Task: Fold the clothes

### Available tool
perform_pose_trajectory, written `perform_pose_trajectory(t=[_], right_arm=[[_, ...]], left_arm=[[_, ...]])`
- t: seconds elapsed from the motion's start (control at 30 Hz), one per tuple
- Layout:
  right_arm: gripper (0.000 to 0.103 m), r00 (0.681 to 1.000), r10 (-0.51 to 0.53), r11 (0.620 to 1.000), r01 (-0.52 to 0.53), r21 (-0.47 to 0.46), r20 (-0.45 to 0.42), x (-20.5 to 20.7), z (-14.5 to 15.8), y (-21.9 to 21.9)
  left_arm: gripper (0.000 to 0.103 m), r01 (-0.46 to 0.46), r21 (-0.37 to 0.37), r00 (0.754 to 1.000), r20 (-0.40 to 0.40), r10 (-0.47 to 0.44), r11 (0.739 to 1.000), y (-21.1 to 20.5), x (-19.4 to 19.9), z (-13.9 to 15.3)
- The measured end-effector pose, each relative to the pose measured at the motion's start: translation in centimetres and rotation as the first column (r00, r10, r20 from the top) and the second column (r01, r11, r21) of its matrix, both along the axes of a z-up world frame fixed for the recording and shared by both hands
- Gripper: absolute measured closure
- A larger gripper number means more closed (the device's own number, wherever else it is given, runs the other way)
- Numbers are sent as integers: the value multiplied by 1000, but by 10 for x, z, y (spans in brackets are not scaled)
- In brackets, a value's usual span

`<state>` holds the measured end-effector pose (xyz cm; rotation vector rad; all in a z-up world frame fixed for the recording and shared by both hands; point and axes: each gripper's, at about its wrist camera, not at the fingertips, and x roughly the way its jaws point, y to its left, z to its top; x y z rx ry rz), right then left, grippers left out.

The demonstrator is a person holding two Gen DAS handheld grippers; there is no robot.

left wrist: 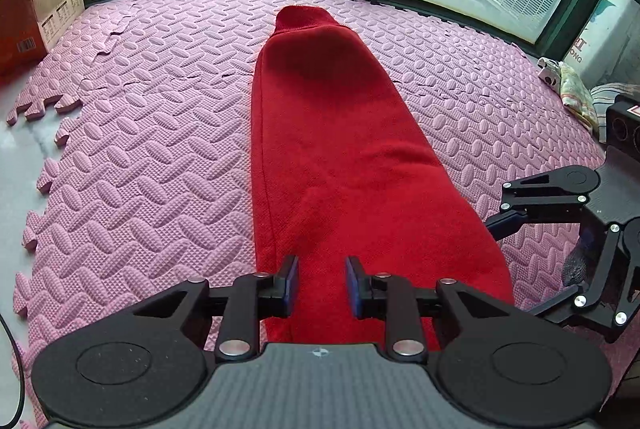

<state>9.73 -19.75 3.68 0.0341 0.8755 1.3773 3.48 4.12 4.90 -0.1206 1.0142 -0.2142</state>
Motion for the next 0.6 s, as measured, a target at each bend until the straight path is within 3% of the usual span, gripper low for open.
perform_pose_trajectory(t=[0.1, 0.3, 0.47, 0.6], right_arm=[[16, 999, 40, 997, -38, 61, -26, 7, -4, 1], [15, 985, 134, 988, -125, 88, -108, 18, -22, 7], [15, 981, 173, 979, -162, 126, -82, 19, -19, 2], [14, 966, 200, 967, -168, 189, -164, 30, -23, 13]], left_arm=[[75, 2, 0, 1000, 3, -2, 1000, -2, 2, -2], [75, -4, -14, 1000, 7, 4, 1000, 0, 3, -3], [75, -14, -34, 1000, 17, 14, 999, 3, 0, -4], [74, -15, -38, 1000, 22, 16, 999, 2, 0, -4]])
